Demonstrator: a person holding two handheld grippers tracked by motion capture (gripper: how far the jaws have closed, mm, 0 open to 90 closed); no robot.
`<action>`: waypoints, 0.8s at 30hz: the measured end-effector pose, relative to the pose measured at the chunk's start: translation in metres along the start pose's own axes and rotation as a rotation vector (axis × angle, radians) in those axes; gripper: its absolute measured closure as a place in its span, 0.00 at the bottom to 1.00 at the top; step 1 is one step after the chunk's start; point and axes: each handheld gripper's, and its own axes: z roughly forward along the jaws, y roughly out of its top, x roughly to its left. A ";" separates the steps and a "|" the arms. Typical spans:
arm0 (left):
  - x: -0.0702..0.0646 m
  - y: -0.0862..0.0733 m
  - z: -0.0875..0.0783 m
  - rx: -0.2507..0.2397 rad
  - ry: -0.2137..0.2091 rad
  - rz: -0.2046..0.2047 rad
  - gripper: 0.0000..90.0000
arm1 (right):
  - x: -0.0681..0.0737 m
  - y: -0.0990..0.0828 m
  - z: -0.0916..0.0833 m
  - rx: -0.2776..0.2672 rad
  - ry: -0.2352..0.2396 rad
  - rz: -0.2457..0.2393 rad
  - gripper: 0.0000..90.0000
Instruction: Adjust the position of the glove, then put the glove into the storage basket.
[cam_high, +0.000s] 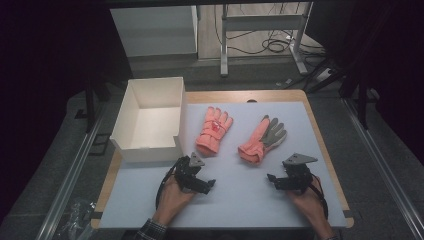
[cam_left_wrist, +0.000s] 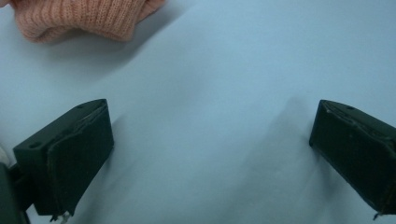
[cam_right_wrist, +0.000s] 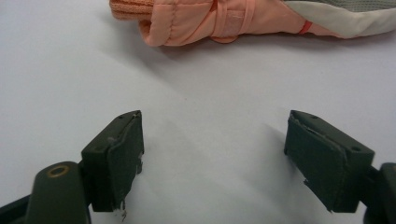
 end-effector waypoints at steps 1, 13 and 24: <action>0.000 0.000 0.000 0.001 0.001 0.000 0.00 | 0.000 0.000 0.000 0.002 0.001 -0.002 0.20; 0.000 -0.001 0.000 -0.005 0.003 0.011 0.00 | 0.001 0.001 0.000 0.011 0.001 -0.001 0.18; 0.000 -0.001 0.000 -0.006 0.003 0.013 0.00 | 0.002 0.001 0.000 0.007 0.002 0.008 0.19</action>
